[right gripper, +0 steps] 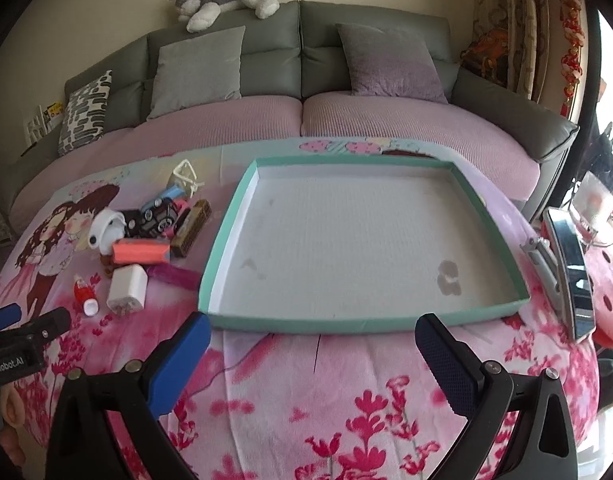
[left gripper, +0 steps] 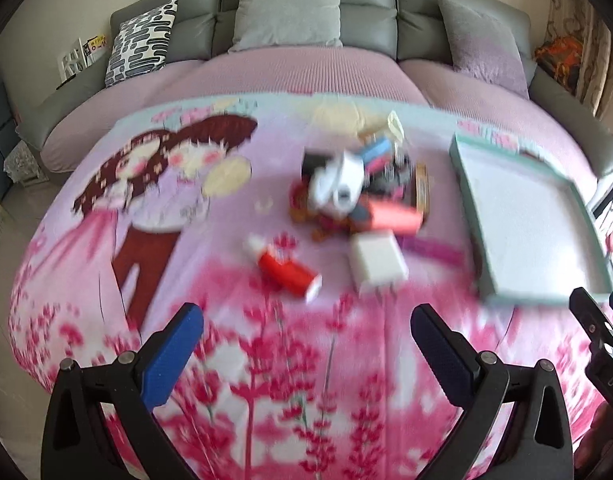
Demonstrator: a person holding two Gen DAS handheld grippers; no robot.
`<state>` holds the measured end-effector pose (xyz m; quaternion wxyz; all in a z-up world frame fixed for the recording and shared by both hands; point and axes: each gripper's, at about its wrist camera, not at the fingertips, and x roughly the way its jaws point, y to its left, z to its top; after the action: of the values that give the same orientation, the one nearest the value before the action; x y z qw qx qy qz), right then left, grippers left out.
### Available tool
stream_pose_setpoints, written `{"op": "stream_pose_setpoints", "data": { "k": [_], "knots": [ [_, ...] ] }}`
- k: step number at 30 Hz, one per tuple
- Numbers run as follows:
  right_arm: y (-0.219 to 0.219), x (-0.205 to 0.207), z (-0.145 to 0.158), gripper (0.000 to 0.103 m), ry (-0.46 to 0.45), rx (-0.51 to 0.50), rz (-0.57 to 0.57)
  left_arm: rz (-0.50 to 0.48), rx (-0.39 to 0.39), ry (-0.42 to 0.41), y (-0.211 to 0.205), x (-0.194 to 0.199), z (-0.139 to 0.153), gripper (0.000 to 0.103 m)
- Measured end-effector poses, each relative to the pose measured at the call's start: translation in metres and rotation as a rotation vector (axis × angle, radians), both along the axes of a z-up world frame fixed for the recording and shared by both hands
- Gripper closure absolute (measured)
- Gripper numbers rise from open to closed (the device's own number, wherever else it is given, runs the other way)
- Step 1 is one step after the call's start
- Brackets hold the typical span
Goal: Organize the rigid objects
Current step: 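Move both tools toward the pile of small items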
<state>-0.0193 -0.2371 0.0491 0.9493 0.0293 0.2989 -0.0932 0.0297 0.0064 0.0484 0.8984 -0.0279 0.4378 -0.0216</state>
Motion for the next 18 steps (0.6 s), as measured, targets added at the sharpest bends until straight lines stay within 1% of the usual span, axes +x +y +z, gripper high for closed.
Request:
{"op": "stream_pose_setpoints", "data": {
  "k": [1, 2, 5, 6, 8, 10, 11, 12, 13, 15, 18],
  "knots": [
    [-0.001, 0.005, 0.010, 0.000, -0.010, 0.006, 0.000, 0.005, -0.010, 0.005, 0.001, 0.009, 0.009, 0.000],
    [0.000, 0.010, 0.020, 0.000, -0.027, 0.007, 0.001, 0.011, -0.030, 0.029, 0.005, 0.016, 0.012, 0.000],
    [0.004, 0.029, 0.045, 0.000, -0.058, 0.008, 0.010, 0.016, -0.066, 0.016, 0.009, 0.032, 0.026, 0.000],
    [0.007, 0.036, 0.050, 0.000, -0.055, 0.006, 0.014, 0.015, -0.076, 0.021, 0.010, 0.037, 0.028, 0.000],
    [0.014, 0.051, 0.055, 0.000, -0.036, 0.005, 0.023, 0.027, -0.094, 0.075, 0.015, 0.053, 0.022, 0.000],
    [0.025, 0.064, 0.056, 0.000, -0.014, 0.003, 0.050, 0.057, -0.098, 0.112, 0.020, 0.066, 0.015, 0.000],
    [0.031, 0.071, 0.055, 0.000, 0.000, 0.010, 0.068, 0.070, -0.085, 0.114, 0.020, 0.071, 0.011, 0.000],
    [0.036, 0.077, 0.048, 0.000, 0.030, 0.002, 0.084, 0.082, -0.088, 0.117, 0.021, 0.074, 0.008, 0.000],
    [0.041, 0.084, 0.045, 0.000, 0.051, 0.007, 0.101, 0.093, -0.112, 0.141, 0.024, 0.079, 0.003, 0.000],
    [0.050, 0.097, 0.036, 0.000, 0.096, 0.014, 0.131, 0.105, -0.133, 0.144, 0.026, 0.084, -0.002, 0.000],
    [0.059, 0.108, 0.024, 0.000, 0.135, 0.041, 0.172, 0.127, -0.138, 0.127, 0.030, 0.090, -0.002, 0.000]
  ]
}}
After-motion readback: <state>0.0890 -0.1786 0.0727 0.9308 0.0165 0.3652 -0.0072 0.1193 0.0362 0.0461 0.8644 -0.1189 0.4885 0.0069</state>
